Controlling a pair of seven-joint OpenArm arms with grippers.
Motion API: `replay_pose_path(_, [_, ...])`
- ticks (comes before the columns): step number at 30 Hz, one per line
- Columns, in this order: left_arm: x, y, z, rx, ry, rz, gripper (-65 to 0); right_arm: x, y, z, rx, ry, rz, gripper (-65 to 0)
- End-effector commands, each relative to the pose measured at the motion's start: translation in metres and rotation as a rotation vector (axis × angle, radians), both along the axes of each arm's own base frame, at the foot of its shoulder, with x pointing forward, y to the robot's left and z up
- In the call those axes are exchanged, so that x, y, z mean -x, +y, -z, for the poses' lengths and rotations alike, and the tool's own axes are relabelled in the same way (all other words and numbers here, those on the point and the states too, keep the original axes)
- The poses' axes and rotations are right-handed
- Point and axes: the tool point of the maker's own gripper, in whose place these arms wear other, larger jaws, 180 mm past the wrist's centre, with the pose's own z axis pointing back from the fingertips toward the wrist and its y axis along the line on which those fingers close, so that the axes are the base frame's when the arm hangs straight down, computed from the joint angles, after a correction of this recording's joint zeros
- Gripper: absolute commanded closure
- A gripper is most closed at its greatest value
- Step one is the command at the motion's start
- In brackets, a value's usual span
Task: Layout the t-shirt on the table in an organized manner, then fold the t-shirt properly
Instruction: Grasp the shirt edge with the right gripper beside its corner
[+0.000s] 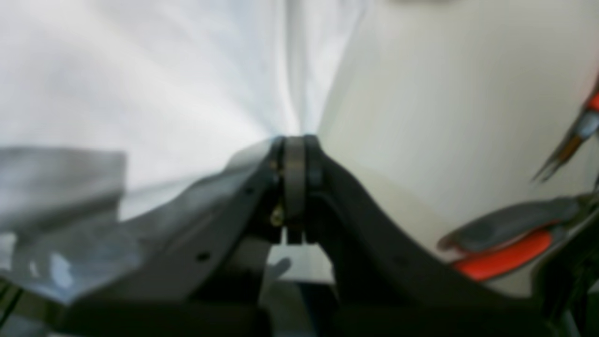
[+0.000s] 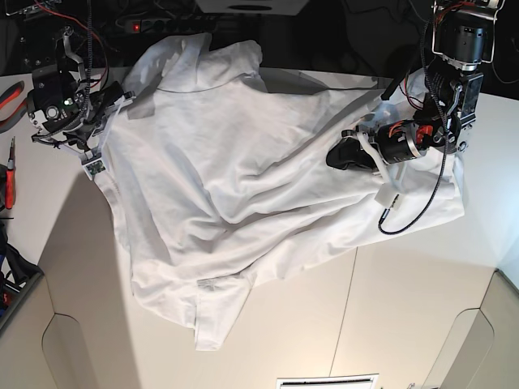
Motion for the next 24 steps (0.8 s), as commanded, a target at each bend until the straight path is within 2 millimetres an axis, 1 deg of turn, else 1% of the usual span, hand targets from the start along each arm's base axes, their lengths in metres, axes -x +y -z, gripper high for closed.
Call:
replay_pose_path(1, [0.004, 0.009, 0.006, -0.058, 0.027, 0.019, 0.0, -0.005, -0.006, -0.007, 0.017, -0.020, 0.006, 0.0])
replay_pose_path(4, [0.005, 0.009, 0.007, -0.066, 0.028, 0.023, 0.0, 0.004, -0.009, -0.005, 0.032, 0.023, 0.018, 0.0])
replay_pose_path(6, [0.005, 0.010, 0.008, -0.070, 0.029, 0.025, 0.0, 0.004, -0.015, -0.006, 0.048, 0.021, 0.043, 0.0])
replay_pose_path(10, [0.005, 0.010, 0.008, -0.069, 0.028, 0.025, 0.0, -0.005, -0.038, -0.018, 0.087, -0.041, 0.119, 0.0])
replay_pose_path(12, [0.003, 0.009, 0.005, -0.054, 0.025, 0.014, 0.0, -0.012, -0.044, -0.027, 0.080, -0.086, 0.143, 0.0])
replay_pose_path(14, [-0.003, 0.009, -0.003, -0.022, 0.003, -0.011, 0.0, -0.019, -0.047, -0.039, 0.062, -0.134, 0.158, 0.0])
replay_pose_path(16, [-0.016, 0.011, -0.020, 0.005, -0.052, -0.039, 0.0, -0.028, -0.041, -0.051, 0.024, -0.183, 0.150, 0.0])
replay_pose_path(18, [-0.033, 0.016, -0.045, 0.015, -0.136, -0.063, 0.0, -0.037, -0.031, -0.062, -0.023, -0.231, 0.134, 0.0])
replay_pose_path(20, [-0.050, 0.023, -0.073, 0.007, -0.229, -0.080, 0.0, -0.044, -0.016, -0.071, -0.092, -0.273, 0.117, 0.0])
replay_pose_path(22, [-0.064, 0.031, -0.099, -0.002, -0.314, -0.100, 0.0, -0.048, 0.001, -0.076, -0.178, -0.292, 0.094, 0.0])
replay_pose_path(24, [-0.076, 0.039, -0.117, -0.012, -0.371, -0.119, 0.0, -0.050, 0.020, -0.076, -0.262, -0.290, 0.046, 0.0])
